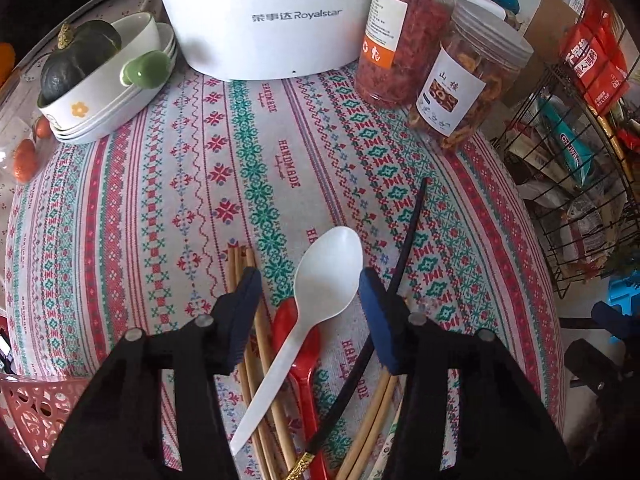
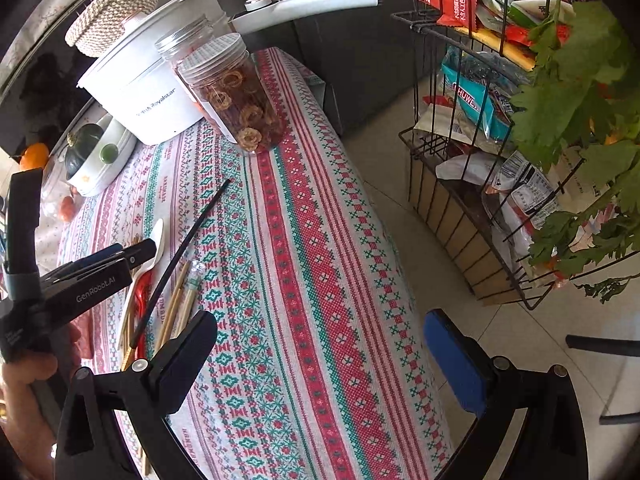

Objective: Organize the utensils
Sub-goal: 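Grasp the white plastic spoon with the left tool while the right tool reaches another black chopstick, then lift the white spoon with the left tool while the right tool grasps the black chopstick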

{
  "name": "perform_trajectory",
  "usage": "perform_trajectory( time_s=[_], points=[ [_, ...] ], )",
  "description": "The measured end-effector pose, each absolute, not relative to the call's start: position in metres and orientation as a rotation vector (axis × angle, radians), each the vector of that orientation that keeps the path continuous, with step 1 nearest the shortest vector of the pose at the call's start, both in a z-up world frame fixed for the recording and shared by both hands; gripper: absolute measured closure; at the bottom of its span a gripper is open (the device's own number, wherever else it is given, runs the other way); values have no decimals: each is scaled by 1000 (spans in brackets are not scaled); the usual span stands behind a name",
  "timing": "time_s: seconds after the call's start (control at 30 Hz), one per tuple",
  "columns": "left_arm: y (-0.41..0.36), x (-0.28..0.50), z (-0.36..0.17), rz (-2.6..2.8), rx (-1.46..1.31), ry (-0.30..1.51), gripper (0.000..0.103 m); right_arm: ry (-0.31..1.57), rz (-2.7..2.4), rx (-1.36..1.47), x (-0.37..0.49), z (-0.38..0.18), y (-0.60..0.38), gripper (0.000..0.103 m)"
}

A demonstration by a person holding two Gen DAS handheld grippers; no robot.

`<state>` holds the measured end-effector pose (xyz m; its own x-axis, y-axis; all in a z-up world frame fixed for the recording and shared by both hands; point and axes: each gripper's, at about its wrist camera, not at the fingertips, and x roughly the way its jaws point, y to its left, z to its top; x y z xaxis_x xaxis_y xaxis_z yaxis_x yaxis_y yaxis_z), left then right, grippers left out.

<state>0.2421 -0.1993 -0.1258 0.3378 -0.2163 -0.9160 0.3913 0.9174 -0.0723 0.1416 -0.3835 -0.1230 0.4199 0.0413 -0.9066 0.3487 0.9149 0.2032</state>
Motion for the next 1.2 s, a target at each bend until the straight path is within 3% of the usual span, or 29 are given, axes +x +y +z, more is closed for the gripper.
perform_trajectory(
  time_s=[0.27,0.37,0.63,0.93,1.2],
  points=[
    [-218,251,-138,-412,201,1170,55,1140,-180,417,150,-132,-386,0],
    [-221,251,-137,-422,215,1167,65,1148,-177,421,152,-135,-386,0],
    [-208,224,-101,-483,175,1096,67,1141,-152,439,152,-133,-380,0],
    [-151,161,-38,-545,91,941,67,1206,-32,406,158,-140,-347,0],
    [-78,109,-19,-555,-3,854,67,1177,16,444,162,-140,-334,6]
  ],
)
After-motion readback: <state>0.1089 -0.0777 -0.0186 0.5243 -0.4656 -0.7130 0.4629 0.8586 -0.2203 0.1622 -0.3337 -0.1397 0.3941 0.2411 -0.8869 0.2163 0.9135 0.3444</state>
